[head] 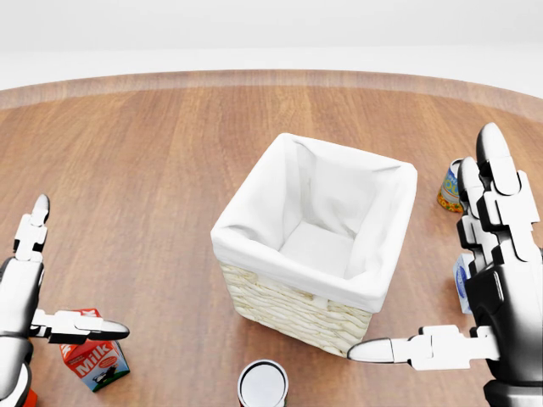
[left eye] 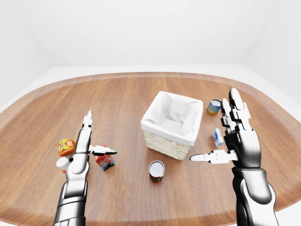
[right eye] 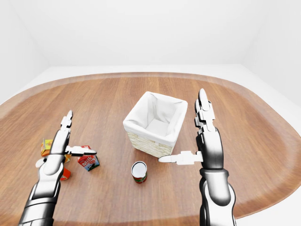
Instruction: Pick the milk and place it in the basket.
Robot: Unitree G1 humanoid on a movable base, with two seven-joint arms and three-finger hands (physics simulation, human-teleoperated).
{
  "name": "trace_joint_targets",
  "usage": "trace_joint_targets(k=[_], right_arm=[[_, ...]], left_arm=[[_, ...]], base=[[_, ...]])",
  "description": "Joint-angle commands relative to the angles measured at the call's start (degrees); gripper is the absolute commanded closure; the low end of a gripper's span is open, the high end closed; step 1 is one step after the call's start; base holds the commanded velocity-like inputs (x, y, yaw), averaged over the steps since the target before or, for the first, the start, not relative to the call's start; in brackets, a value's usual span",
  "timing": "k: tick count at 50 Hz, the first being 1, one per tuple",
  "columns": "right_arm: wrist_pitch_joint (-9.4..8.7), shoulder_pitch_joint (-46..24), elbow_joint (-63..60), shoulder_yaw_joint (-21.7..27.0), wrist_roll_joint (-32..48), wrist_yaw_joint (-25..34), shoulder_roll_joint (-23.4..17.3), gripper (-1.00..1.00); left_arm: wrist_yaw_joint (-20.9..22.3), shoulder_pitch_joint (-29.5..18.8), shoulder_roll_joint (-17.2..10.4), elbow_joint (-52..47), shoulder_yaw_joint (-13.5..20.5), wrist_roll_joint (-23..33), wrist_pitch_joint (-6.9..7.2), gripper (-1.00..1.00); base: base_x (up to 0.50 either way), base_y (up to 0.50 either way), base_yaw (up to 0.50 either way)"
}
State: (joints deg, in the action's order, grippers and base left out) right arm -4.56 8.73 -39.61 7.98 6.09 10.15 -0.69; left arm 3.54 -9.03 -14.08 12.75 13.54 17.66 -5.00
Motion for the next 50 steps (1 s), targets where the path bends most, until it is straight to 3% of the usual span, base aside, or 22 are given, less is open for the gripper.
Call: trace_joint_targets(k=[1, 33, 50], right_arm=[[0.09, -0.1, 0.1, 0.0, 0.0, 0.0, 0.0, -1.0], [0.63, 0.1, 0.4, 0.1, 0.1, -0.1, 0.0, -1.0], [0.09, 0.1, -0.3, 0.2, 0.0, -0.1, 0.0, -1.0]], left_arm=[[-1.4, -1.5, -0.8, 4.5, -0.4, 0.2, 0.0, -1.0], [-4.5, -4.0, -1.7, 13.3, -1.7, -0.8, 0.0, -1.0], [-4.7, -4.0, -1.5, 17.3, -2.4, -0.7, 0.0, -1.0]], base=[[0.0, 0.0, 0.0], [0.0, 0.0, 0.0], [0.0, 0.0, 0.0]])
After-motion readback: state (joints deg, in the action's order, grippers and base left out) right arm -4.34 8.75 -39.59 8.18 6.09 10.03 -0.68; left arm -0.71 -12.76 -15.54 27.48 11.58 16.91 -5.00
